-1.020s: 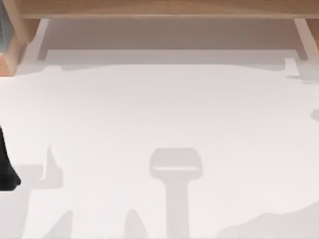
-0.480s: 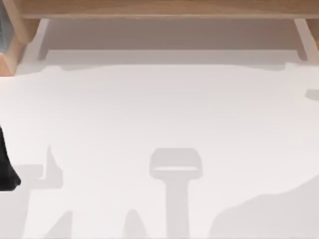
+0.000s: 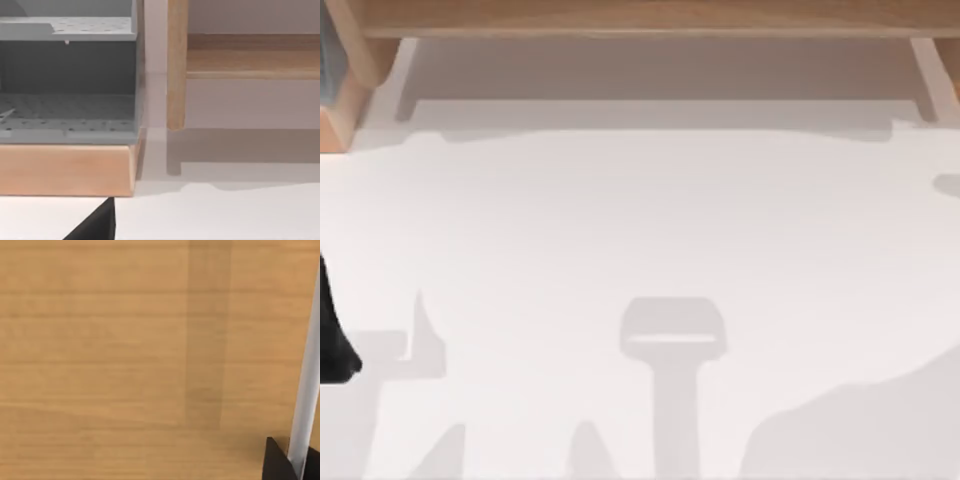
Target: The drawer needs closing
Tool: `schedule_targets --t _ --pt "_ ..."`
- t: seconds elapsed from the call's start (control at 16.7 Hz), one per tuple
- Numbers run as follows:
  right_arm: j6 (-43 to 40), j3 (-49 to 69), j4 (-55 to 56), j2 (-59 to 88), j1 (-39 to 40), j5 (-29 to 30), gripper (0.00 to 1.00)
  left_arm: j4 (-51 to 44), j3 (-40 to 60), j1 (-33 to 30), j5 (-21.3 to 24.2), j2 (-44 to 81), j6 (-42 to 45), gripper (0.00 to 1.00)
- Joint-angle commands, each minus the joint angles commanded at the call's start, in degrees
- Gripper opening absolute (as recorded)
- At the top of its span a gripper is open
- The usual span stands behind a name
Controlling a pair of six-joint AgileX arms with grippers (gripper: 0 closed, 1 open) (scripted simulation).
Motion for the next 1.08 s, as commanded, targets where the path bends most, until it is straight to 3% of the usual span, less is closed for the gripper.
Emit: schedule_targets --t 0.72,1.08 --pt "0.0 0.0 0.0 0.0 0.0 0.0 0.98 0.0 0.0 0.0 0.0 0.0 0.0 1.00" --pt "0.0 0.0 0.0 0.0 0.0 0.0 1.00 0.0 0.0 0.0 0.0 0.0 0.0 1.00"
